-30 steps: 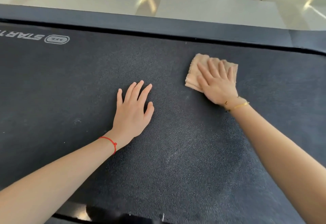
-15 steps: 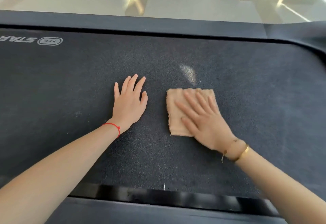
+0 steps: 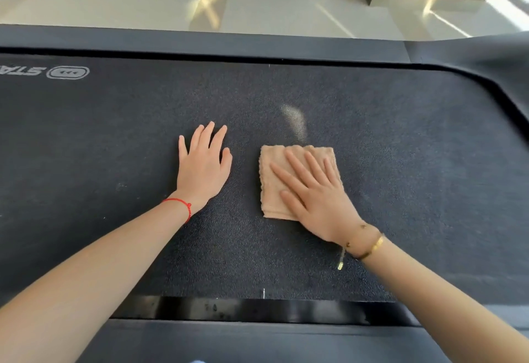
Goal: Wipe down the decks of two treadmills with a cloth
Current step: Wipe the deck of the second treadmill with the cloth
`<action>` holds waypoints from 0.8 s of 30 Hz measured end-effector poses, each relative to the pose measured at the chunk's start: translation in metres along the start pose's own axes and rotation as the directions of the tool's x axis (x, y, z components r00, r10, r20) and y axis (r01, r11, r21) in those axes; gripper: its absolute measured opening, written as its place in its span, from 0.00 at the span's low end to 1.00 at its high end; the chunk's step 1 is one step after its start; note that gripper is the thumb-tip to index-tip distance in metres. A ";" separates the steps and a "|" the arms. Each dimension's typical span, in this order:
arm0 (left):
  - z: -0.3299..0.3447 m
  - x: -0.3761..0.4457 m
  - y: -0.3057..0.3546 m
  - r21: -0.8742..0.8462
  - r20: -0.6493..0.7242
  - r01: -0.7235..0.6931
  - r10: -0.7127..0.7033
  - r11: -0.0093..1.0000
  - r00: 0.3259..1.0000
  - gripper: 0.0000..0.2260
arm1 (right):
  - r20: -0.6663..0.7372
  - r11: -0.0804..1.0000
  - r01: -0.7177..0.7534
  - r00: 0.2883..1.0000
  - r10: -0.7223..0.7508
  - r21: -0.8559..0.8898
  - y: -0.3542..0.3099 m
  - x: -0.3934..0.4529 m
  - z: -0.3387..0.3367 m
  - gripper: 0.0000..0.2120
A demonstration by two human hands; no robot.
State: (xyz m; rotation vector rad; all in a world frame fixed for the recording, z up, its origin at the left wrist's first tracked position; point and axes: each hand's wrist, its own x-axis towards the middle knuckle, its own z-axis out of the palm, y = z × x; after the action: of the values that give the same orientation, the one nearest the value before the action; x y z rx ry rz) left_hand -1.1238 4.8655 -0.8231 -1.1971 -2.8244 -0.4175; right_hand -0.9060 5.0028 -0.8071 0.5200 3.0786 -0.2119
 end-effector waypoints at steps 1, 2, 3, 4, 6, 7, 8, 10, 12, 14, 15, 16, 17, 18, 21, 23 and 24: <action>0.001 0.000 0.000 0.004 0.004 -0.001 0.001 1.000 1.000 0.24 | -0.003 1.000 -0.021 1.000 0.021 0.005 0.009 -0.007 -0.001 0.26; 0.001 -0.001 0.000 0.006 0.006 -0.005 0.005 1.000 1.000 0.24 | -0.007 0.998 -0.064 0.998 0.064 0.014 0.021 -0.010 -0.002 0.26; 0.002 -0.001 -0.001 0.006 0.005 -0.009 0.009 1.000 1.000 0.24 | -0.010 0.992 -0.126 0.992 0.126 0.027 0.035 -0.010 -0.005 0.27; 0.002 -0.001 -0.001 0.006 0.002 -0.012 0.012 1.000 1.000 0.24 | -0.015 0.979 -0.199 0.980 0.199 0.037 0.050 -0.007 -0.007 0.28; 0.002 -0.001 -0.002 0.015 -0.008 -0.011 0.011 1.000 1.000 0.24 | -0.040 0.935 -0.352 0.935 0.353 0.028 0.079 0.010 -0.011 0.27; 0.002 -0.001 -0.002 0.020 -0.012 -0.009 0.009 1.000 1.000 0.24 | -0.047 0.906 -0.424 0.904 0.424 0.023 0.089 0.021 -0.013 0.26; 0.002 -0.001 -0.002 0.020 -0.014 -0.008 0.008 1.000 1.000 0.24 | -0.043 0.874 -0.485 0.873 0.486 0.031 0.095 0.032 -0.014 0.26; 0.003 -0.001 0.000 0.016 -0.015 -0.008 0.008 1.000 1.000 0.24 | -0.027 0.828 -0.558 0.828 0.560 0.058 0.096 0.050 -0.014 0.26; 0.003 -0.002 0.000 0.012 -0.008 -0.002 0.002 1.000 1.000 0.23 | -0.017 0.833 -0.550 0.834 0.552 0.062 0.086 0.054 -0.011 0.26; 0.004 -0.002 0.000 0.012 0.015 0.015 -0.015 1.000 1.000 0.24 | -0.010 0.886 -0.461 0.887 0.462 0.050 0.071 0.044 -0.009 0.26; 0.004 -0.002 0.001 0.008 0.031 0.028 -0.029 1.000 0.999 0.25 | -0.013 0.914 -0.403 0.915 0.404 0.046 0.062 0.033 -0.008 0.27; 0.004 -0.002 0.006 -0.006 0.042 0.044 -0.044 0.999 0.998 0.25 | -0.015 0.937 -0.346 0.938 0.347 0.042 0.053 0.021 -0.007 0.28; 0.005 -0.003 0.012 -0.025 0.046 0.053 -0.051 0.998 0.998 0.26 | -0.015 0.955 -0.294 0.955 0.295 0.035 0.044 0.009 -0.007 0.28; 0.005 -0.004 0.021 -0.042 0.043 0.047 -0.045 0.998 0.998 0.26 | -0.015 0.969 -0.245 0.969 0.245 0.023 0.036 -0.004 -0.006 0.28; 0.005 -0.006 0.051 -0.051 0.015 -0.049 0.050 0.998 0.999 0.26 | -0.001 0.987 -0.160 0.987 0.160 0.003 0.029 -0.040 -0.002 0.26; 0.005 -0.003 0.068 -0.060 0.016 -0.111 0.112 0.992 0.994 0.26 | -0.003 0.979 -0.202 0.979 0.202 0.033 0.042 -0.054 -0.003 0.26; 0.005 -0.001 0.075 -0.068 0.025 -0.133 0.134 0.989 0.991 0.26 | -0.010 0.966 -0.253 0.967 0.254 0.049 0.052 -0.058 -0.004 0.26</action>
State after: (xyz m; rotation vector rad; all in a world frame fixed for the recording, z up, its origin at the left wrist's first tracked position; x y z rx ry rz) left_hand -1.0692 4.9160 -0.8107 -1.4064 -2.7529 -0.4934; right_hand -0.8346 5.0332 -0.8077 0.9128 2.9879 -0.2769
